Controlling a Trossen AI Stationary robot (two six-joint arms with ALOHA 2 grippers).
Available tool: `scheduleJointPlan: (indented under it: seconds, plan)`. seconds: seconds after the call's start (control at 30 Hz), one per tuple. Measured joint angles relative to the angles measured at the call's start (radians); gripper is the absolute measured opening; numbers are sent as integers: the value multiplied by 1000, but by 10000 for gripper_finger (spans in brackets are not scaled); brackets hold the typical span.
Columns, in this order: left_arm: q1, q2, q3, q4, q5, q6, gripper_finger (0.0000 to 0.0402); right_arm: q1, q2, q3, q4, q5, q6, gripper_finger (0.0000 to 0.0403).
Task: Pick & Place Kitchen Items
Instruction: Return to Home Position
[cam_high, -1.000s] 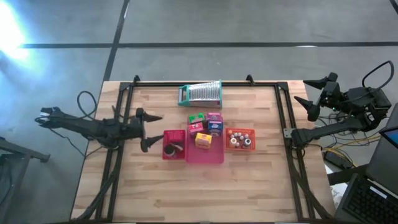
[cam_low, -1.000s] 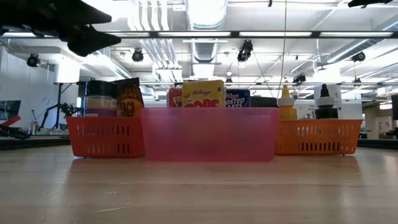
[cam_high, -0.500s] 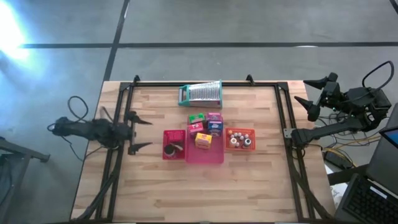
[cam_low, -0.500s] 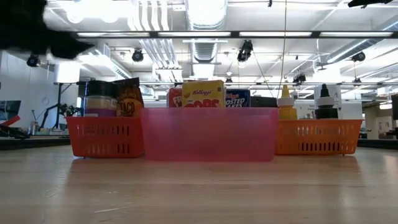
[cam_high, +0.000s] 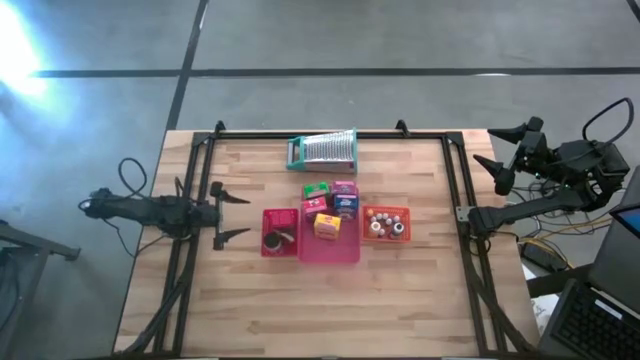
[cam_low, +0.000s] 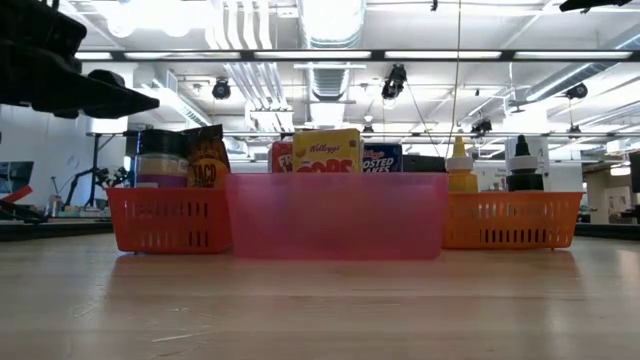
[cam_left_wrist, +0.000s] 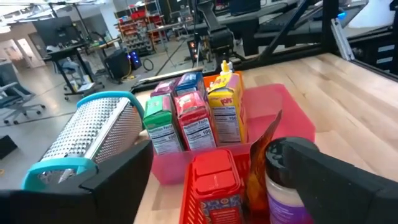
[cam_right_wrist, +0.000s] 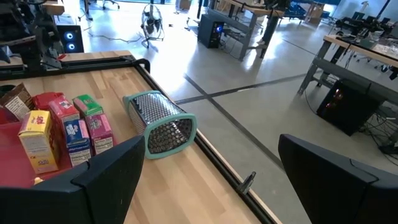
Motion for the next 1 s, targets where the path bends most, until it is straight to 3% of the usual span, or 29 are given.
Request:
scheduleJointPlan:
  seconds: [0.3,1.0]
  plan:
    - [0,14,-1,1,0,-12,294,0,0,0,0,0,0,364]
    - [0,18,-3,-2,2,-12,294,0,0,0,0,0,0,363]
